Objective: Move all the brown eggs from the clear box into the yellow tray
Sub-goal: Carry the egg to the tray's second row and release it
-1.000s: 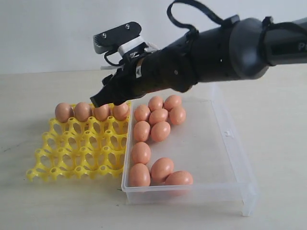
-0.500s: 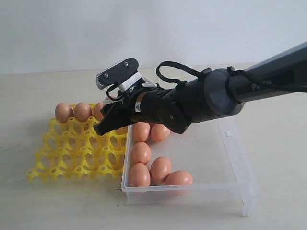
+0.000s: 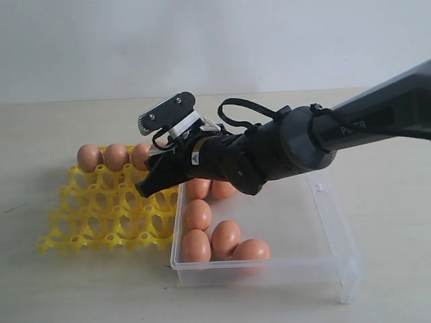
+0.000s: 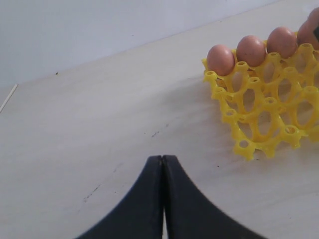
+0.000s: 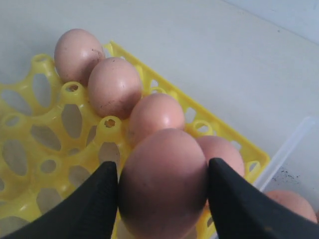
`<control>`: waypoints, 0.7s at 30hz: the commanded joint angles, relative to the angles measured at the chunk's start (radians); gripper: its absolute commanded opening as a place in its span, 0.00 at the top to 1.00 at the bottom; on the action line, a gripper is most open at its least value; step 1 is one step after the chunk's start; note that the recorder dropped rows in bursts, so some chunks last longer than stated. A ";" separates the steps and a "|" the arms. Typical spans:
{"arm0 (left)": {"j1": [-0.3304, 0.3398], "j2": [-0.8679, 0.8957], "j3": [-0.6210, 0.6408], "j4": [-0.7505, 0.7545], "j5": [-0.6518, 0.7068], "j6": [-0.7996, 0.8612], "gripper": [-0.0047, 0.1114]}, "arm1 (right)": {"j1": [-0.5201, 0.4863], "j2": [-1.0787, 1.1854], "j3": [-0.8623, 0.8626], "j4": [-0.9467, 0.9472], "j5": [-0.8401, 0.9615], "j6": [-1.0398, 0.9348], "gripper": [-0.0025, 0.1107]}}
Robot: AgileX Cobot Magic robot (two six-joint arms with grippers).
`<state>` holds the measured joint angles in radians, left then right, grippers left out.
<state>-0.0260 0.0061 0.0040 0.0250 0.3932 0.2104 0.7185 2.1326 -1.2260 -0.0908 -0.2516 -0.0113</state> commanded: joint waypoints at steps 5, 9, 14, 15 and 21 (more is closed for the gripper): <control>-0.006 -0.006 -0.004 0.000 -0.006 -0.006 0.96 | -0.008 -0.004 0.002 0.006 -0.005 0.011 0.40; -0.006 -0.006 -0.004 0.000 -0.006 -0.006 0.96 | -0.008 -0.019 0.002 0.006 0.029 0.011 0.38; -0.006 -0.006 -0.004 0.000 -0.006 -0.006 0.96 | -0.008 -0.149 0.002 0.003 0.133 -0.028 0.38; -0.006 -0.006 -0.004 0.000 -0.006 -0.006 0.96 | -0.008 -0.188 0.002 0.003 0.179 -0.034 0.38; -0.006 -0.006 -0.004 0.000 -0.006 -0.006 0.96 | -0.008 -0.364 0.002 -0.217 0.602 -0.221 0.50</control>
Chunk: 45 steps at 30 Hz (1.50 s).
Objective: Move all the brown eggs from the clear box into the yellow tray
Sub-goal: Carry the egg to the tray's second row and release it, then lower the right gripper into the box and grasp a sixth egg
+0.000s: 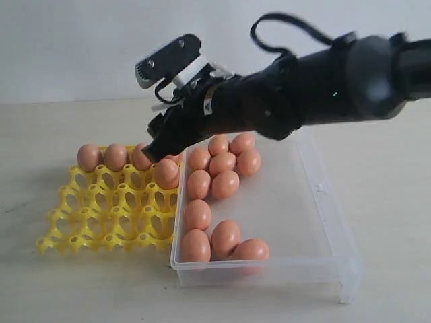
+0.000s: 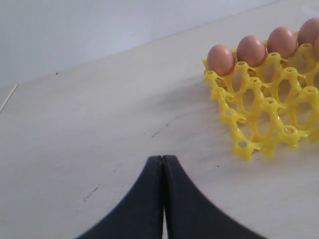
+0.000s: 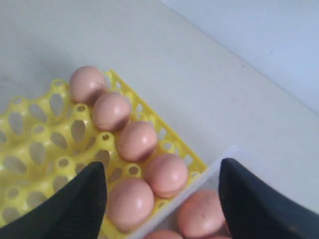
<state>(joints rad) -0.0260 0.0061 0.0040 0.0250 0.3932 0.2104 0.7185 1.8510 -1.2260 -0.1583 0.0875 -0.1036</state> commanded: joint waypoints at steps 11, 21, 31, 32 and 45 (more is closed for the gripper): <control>-0.006 -0.006 -0.004 0.000 -0.006 -0.006 0.96 | -0.012 0.003 0.034 -0.258 0.490 -0.536 0.52; -0.006 -0.006 -0.004 0.000 -0.006 -0.006 0.96 | -0.016 0.115 0.034 -0.260 0.352 -0.614 0.46; -0.006 -0.006 -0.004 0.000 -0.006 -0.006 0.96 | -0.022 0.156 0.032 -0.329 0.276 -0.630 0.46; -0.006 -0.006 -0.004 0.000 -0.006 -0.006 0.96 | -0.027 0.158 0.032 -0.335 0.268 -0.630 0.46; -0.006 -0.006 -0.004 0.000 -0.006 -0.006 0.96 | -0.055 0.225 0.028 -0.374 0.146 -0.629 0.47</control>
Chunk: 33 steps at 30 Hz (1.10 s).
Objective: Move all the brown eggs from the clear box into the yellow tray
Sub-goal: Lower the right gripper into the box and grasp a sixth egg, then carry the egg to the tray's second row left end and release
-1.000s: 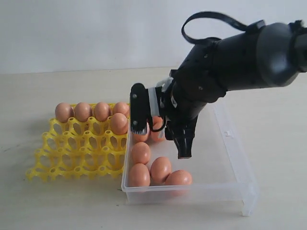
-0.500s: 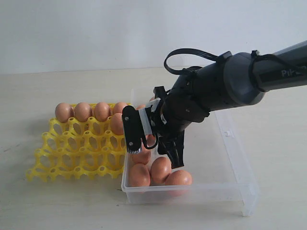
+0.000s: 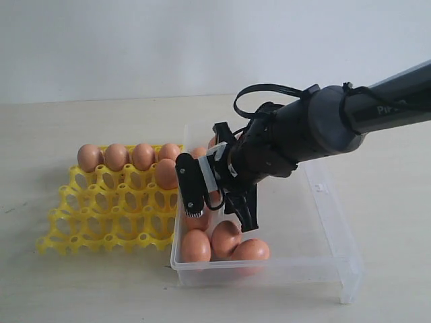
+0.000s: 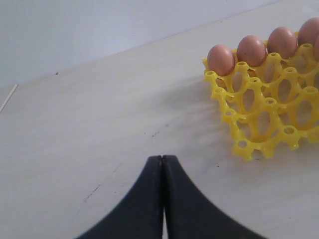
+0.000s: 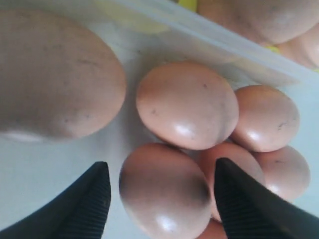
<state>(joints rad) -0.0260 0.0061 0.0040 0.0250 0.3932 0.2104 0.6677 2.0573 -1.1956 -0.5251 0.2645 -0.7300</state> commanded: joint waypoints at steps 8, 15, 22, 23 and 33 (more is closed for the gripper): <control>-0.006 -0.006 -0.004 0.000 -0.006 -0.006 0.96 | -0.004 -0.004 -0.071 -0.011 0.141 0.106 0.98; -0.006 -0.006 -0.004 0.000 -0.006 -0.006 0.96 | -0.004 -0.147 -0.071 0.206 0.064 0.393 0.98; -0.006 -0.006 -0.004 0.000 -0.006 -0.006 0.96 | 0.007 -0.191 -0.067 0.335 -0.246 0.652 0.98; -0.006 -0.006 -0.004 0.000 -0.006 -0.006 0.96 | 0.012 -0.184 -0.067 0.335 -0.287 0.682 0.98; -0.006 -0.006 -0.004 0.000 -0.006 -0.006 0.96 | 0.084 -0.042 -0.067 0.304 -0.526 0.889 0.98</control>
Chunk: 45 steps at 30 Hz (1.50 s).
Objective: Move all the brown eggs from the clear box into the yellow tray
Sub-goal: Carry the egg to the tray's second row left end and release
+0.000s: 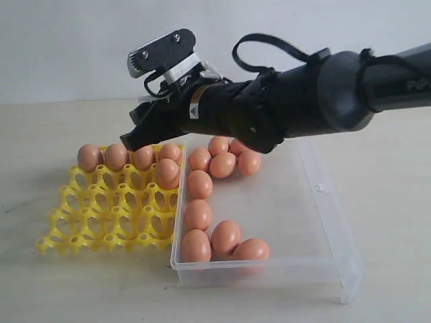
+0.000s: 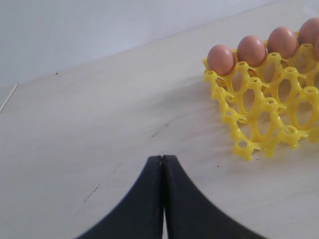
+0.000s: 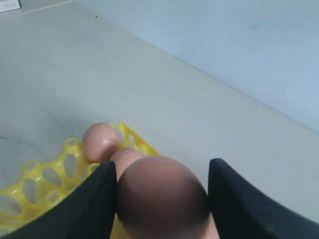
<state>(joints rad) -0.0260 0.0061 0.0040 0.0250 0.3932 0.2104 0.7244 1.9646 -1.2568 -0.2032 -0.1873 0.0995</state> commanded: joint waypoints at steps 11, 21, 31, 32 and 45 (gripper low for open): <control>-0.006 -0.006 -0.004 0.000 -0.006 -0.006 0.96 | 0.047 0.158 -0.009 -0.126 -0.272 0.368 0.98; -0.006 -0.006 -0.004 0.000 -0.006 -0.006 0.96 | 0.034 0.216 -0.080 -0.114 -0.190 0.398 0.98; -0.006 -0.006 -0.004 0.000 -0.006 -0.006 0.96 | 0.012 0.216 -0.079 -0.110 -0.144 0.398 0.98; -0.006 -0.006 -0.004 0.000 -0.006 -0.006 0.96 | 0.012 0.216 -0.079 -0.110 -0.144 0.400 0.98; -0.006 -0.006 -0.004 0.000 -0.006 -0.006 0.96 | 0.006 0.236 -0.079 -0.114 -0.144 0.514 0.64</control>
<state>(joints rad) -0.0260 0.0061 0.0040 0.0250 0.3932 0.2104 0.7387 2.2021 -1.3270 -0.3172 -0.3231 0.6099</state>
